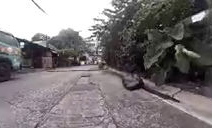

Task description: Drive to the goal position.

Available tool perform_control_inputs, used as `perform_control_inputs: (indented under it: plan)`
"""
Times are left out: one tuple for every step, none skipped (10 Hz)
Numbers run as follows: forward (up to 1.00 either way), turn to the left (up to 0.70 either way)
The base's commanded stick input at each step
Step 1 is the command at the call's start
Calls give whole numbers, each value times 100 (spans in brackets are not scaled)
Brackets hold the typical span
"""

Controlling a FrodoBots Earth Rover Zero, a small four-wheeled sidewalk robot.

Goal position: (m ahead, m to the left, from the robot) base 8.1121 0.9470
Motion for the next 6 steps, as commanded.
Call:
perform_control_inputs:
  plan:
    - [100,0]
    - [100,0]
    - [100,0]
    - [100,0]
    - [100,0]
    - [100,0]
